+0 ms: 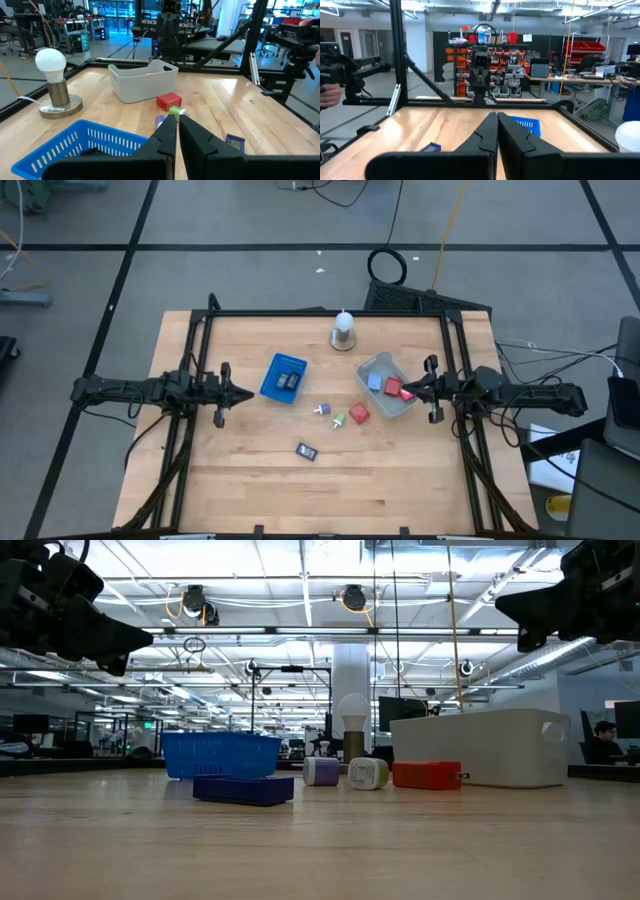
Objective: Pick & Place Office items
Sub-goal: Put the green charger into the gray bin
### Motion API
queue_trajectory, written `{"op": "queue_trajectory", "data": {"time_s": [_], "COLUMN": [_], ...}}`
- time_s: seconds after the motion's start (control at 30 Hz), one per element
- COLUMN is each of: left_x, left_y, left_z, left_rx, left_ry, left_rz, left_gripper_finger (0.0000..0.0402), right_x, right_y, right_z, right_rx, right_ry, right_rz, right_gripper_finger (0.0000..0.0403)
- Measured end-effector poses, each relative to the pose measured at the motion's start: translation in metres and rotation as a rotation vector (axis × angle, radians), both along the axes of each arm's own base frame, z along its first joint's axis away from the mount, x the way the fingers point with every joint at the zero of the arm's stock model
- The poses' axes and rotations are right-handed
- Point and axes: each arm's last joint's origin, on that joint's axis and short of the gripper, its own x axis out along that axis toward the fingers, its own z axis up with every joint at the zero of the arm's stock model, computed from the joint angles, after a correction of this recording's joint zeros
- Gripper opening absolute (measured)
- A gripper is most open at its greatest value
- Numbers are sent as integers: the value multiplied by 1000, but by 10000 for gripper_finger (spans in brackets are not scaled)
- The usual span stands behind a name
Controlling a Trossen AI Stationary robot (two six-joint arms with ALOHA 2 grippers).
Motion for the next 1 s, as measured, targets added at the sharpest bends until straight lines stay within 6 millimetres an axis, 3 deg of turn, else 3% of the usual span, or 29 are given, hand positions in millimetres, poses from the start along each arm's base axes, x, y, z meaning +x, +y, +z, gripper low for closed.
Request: {"op": "queue_trajectory", "data": {"time_s": [0.6,0.7,1.0], "left_x": [0,0,0], "left_y": [0,1,1], "left_z": [0,0,0], "left_rx": [28,28,25], "left_ry": [0,0,-1], "left_rz": [14,16,18], "left_gripper_finger": [21,21,21], "right_x": [3,9,45], "right_y": [-2,-3,-4], "right_z": [-1,-2,27], "right_rx": [53,49,45], "right_ry": [18,95,283], "right_rz": [-42,-75,-79], "right_gripper_finger": [4,4,9]}}
